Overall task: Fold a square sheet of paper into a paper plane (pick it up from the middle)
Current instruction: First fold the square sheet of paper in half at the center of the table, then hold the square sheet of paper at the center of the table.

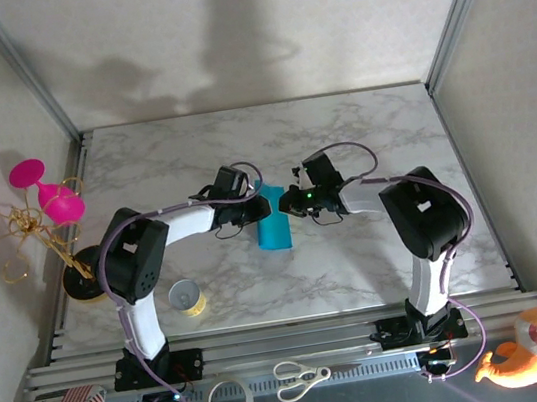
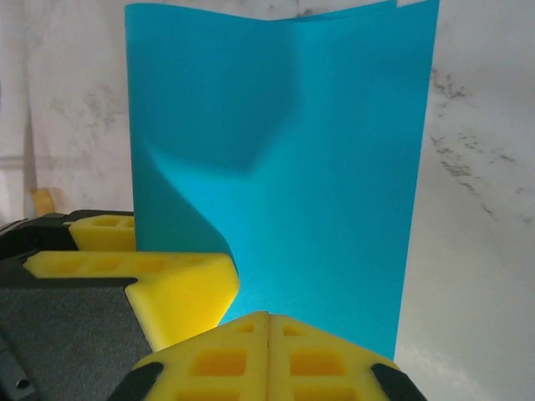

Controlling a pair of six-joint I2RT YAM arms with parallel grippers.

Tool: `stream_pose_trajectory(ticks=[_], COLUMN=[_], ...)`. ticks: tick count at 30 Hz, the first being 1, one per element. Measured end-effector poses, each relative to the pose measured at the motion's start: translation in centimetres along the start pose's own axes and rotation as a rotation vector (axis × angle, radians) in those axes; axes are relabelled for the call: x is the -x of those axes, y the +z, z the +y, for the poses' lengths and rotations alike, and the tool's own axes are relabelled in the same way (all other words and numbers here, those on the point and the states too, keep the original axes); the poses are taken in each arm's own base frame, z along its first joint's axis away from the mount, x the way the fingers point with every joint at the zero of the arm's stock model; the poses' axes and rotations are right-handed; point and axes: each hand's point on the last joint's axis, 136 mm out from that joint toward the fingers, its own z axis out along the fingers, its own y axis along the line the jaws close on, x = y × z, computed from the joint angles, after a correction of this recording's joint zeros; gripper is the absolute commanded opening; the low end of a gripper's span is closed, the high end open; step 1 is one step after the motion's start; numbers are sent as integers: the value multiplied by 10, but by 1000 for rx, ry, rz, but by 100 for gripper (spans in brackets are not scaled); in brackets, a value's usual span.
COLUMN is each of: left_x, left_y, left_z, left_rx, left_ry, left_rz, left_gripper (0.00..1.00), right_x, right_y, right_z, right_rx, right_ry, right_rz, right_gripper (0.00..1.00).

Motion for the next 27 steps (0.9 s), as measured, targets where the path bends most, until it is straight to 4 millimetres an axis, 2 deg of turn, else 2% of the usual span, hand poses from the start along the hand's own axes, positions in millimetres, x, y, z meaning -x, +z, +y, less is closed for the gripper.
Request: stream_pose_trajectory(ticks=[5, 8, 10, 13, 15, 20, 27], left_x=[-2, -2, -2, 3, 10, 11, -2], left_y=[2, 2, 2, -2, -9, -29, -26], left_z=[7, 7, 7, 7, 14, 25, 13], left_rx=[31, 33, 37, 75, 139, 235, 204], left_ry=[4, 6, 5, 3, 5, -4, 5], left_rz=[7, 7, 7, 1, -21, -35, 9], left_gripper=[28, 32, 39, 65, 71, 76, 73], right_x=[-8, -11, -10, -8, -8, -8, -7], right_y=[12, 16, 17, 19, 19, 20, 21], right_z=[-13, -18, -18, -17, -17, -17, -16], right_rx=[-47, -65, -74, -80, -84, -87, -85], right_ry=[30, 42, 43, 44, 44, 46, 47], right_rz=[46, 65, 66, 68, 69, 72, 75], right_gripper=[3, 3, 0, 0, 0, 0, 0])
